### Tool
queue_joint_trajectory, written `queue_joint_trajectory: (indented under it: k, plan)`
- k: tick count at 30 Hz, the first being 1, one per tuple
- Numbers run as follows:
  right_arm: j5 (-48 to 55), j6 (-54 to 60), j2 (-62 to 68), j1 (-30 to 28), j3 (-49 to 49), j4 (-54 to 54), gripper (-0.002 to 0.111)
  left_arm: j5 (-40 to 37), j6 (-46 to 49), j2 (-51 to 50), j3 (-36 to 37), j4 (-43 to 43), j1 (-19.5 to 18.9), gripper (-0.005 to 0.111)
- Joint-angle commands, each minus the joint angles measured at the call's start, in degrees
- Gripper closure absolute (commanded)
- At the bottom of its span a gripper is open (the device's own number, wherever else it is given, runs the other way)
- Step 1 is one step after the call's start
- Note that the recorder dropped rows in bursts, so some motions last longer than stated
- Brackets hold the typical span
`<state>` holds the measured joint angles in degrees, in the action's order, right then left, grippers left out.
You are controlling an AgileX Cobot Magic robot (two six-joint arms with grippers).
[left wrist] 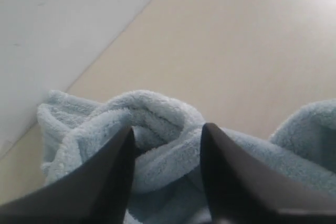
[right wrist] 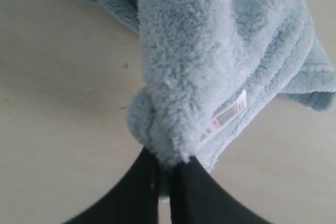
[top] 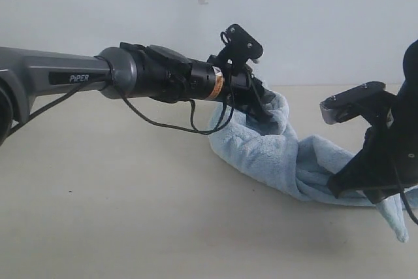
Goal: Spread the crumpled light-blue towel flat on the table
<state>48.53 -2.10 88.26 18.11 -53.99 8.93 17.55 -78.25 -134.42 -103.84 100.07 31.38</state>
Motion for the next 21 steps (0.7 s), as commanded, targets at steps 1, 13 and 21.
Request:
queue_joint_trajectory:
  k: [1, 13, 21]
  plan:
    - [3.9, -0.3, -0.8, -0.4, 0.2, 0.6, 0.108, 5.6, -1.8, 0.7, 1.2, -0.1, -1.3, 0.067]
    - [21.4, 0.8, -9.9, -0.4, 0.9, 3.1, 0.108, 12.9, -1.9, 6.5, 9.9, -0.1, -7.3, 0.067]
    - [18.4, 2.1, -15.1, -0.4, 7.2, 5.5, 0.108, 18.6, -1.9, 12.3, 16.5, -0.1, -9.5, 0.067]
